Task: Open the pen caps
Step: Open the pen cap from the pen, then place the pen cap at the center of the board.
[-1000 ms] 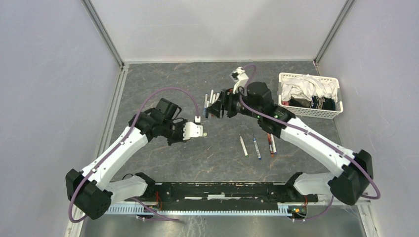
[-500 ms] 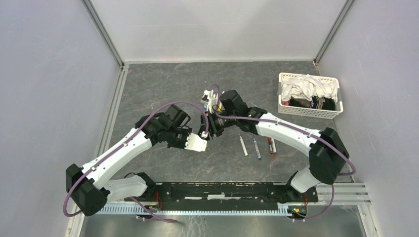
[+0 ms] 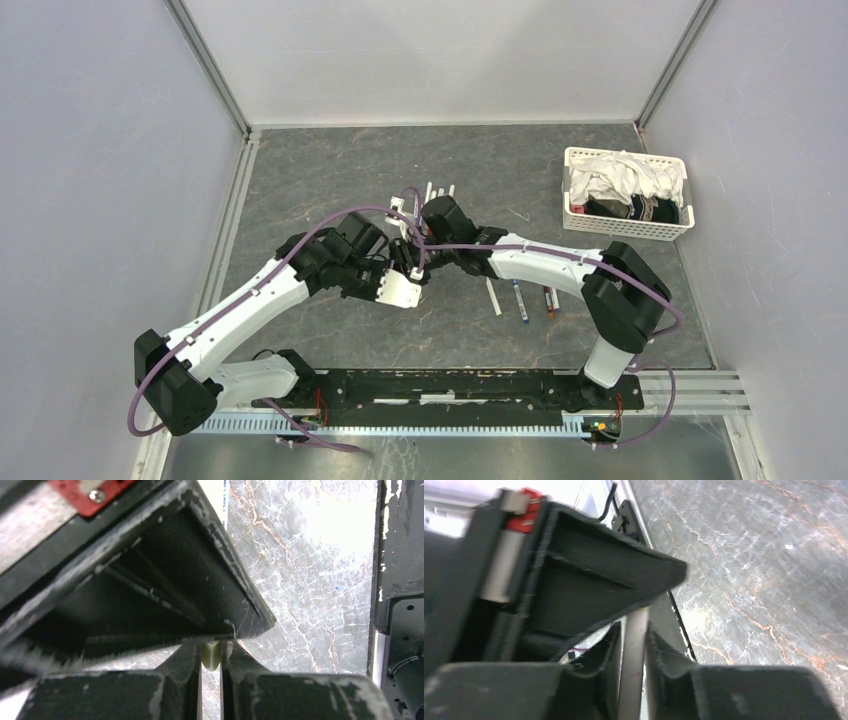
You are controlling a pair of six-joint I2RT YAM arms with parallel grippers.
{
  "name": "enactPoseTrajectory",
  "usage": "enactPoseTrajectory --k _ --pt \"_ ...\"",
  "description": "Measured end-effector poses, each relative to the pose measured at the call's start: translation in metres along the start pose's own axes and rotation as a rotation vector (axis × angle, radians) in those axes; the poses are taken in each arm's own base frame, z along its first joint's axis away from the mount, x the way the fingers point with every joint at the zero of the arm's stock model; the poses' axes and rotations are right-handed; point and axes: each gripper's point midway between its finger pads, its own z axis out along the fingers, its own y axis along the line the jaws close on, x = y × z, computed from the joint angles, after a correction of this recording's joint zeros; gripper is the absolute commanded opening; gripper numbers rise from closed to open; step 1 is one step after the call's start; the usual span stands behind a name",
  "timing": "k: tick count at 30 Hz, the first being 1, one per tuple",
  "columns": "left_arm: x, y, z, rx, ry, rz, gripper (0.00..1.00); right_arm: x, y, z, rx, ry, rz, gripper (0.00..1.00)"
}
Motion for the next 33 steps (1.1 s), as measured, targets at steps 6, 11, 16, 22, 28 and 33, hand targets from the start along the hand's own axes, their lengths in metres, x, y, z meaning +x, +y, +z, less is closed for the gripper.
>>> enactPoseTrajectory --k 6,11,16,22,28,33 --pt "0.0 0.004 -0.005 -0.017 0.007 0.002 0.02 -0.002 -0.005 -0.002 -0.019 -0.037 0.038 0.0" --pt "-0.014 0.012 -0.002 -0.045 -0.043 0.028 0.02 0.002 -0.01 -0.021 -0.006 -0.078 0.007 0.0" --pt "-0.036 0.032 0.0 -0.115 -0.124 0.085 0.02 0.002 -0.017 -0.051 0.053 -0.135 -0.083 0.0" --pt "0.018 0.038 0.002 -0.135 0.056 0.008 0.02 0.053 -0.046 -0.091 0.176 -0.06 -0.054 0.0" --pt "0.048 0.038 0.014 -0.102 0.136 -0.04 0.02 0.085 -0.069 -0.113 0.279 0.01 0.001 0.0" --pt "0.056 0.038 0.041 -0.067 0.132 -0.095 0.02 0.072 -0.085 -0.132 0.416 -0.076 -0.062 0.0"
